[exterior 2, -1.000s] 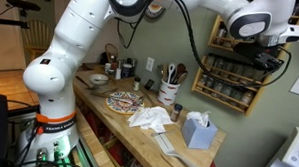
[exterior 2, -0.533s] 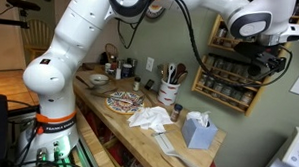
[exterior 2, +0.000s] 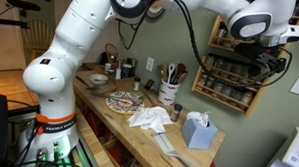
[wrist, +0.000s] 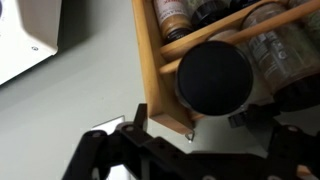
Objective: Pick up the clear spice bottle with a black lid from the table and put it on the right side of the top shelf of the bottom spice rack
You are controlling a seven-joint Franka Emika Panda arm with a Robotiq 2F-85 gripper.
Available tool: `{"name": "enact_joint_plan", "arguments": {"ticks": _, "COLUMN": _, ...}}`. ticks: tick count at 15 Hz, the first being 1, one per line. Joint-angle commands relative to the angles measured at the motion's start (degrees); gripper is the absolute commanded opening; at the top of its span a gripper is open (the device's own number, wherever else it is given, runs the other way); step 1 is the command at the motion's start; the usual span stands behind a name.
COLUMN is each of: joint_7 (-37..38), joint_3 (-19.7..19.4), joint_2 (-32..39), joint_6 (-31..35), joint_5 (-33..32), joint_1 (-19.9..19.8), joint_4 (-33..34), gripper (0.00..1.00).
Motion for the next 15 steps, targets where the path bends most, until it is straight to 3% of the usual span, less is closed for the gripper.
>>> {"name": "enact_joint_plan", "arguments": {"ticks": 1, "joint_7": -0.13, "joint_3": -0.21, "joint_2": 1.02, "joint_6": -1.8, "joint_5": -0.42, "joint_1": -0.63, "joint_4": 1.66, "gripper": 1.0}}
{"name": "enact_joint_plan", "arguments": {"ticks": 15, "joint_7": -1.12, "joint_3": -0.67, "joint_2": -1.76, "joint_6": -3.22, "joint_5": -0.28, "joint_1": -0.59, "joint_4": -2.16, "gripper": 1.0}}
